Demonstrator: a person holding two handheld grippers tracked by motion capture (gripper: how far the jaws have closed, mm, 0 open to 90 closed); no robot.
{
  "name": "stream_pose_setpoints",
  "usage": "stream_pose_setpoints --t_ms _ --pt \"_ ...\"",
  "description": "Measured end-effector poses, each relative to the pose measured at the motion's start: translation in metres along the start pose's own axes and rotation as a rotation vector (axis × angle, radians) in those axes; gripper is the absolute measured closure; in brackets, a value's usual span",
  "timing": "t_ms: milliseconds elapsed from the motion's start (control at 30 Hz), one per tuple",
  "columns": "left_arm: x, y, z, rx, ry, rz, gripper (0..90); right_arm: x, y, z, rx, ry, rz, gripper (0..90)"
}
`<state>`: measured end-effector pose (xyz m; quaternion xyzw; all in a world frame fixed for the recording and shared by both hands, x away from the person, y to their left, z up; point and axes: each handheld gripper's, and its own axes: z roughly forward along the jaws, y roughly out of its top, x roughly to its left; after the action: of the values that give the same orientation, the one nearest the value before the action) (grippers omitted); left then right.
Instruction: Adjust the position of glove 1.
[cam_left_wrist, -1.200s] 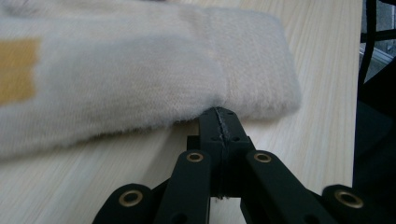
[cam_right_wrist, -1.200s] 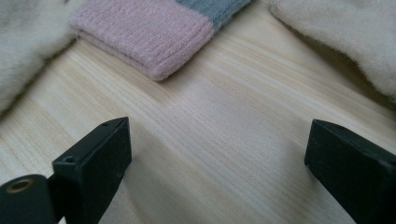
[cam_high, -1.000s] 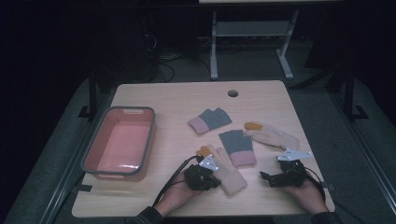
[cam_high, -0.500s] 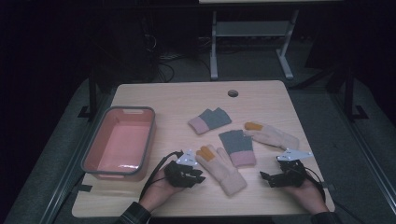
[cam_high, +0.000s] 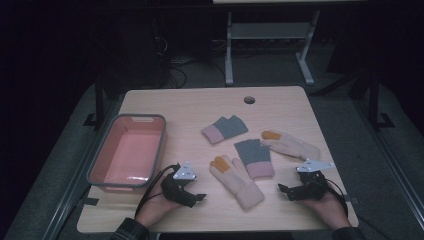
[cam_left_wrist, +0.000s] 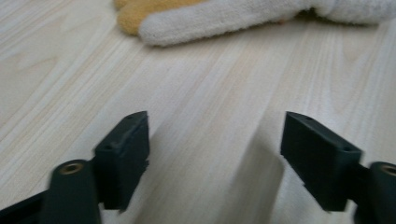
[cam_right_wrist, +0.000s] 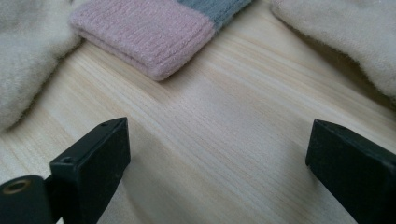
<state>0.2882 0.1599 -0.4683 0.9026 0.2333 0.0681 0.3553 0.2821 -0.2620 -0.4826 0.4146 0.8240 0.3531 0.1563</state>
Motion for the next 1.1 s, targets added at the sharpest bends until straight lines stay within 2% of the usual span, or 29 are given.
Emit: stream_pose_setpoints --t_ms 100,200,267,400,467,633,900,1100 --pt "-0.001 -0.001 0.004 -0.018 0.006 0.025 15.9 0.000 0.000 0.000 0.000 0.003 -0.002 6.1" --pt "-0.003 -0.006 0.007 -0.068 0.005 0.042 12.4 0.000 0.003 -0.001 0.022 0.007 -0.014 8.2" --pt "-0.003 -0.006 0.007 -0.068 0.005 0.043 12.5 0.001 0.005 -0.004 0.029 -0.001 -0.033 13.4" --pt "-0.003 -0.006 0.007 -0.064 0.006 0.047 12.5 0.000 0.013 -0.010 0.003 -0.014 -0.050 17.6" --pt "-0.003 -0.006 0.007 -0.064 0.006 0.047 12.6 -0.004 0.018 -0.012 0.003 -0.020 -0.059 23.5" --pt "-0.002 -0.006 0.007 -0.066 0.007 0.051 12.6 -0.015 0.030 -0.015 -0.008 -0.045 -0.064 31.0" --pt "-0.001 -0.005 0.007 -0.063 0.005 0.053 12.7 -0.031 0.043 -0.012 -0.009 -0.047 -0.082 43.7" --pt "-0.001 -0.005 0.007 -0.059 0.005 0.055 12.9 -0.043 0.053 -0.009 0.002 -0.088 -0.096 50.3"
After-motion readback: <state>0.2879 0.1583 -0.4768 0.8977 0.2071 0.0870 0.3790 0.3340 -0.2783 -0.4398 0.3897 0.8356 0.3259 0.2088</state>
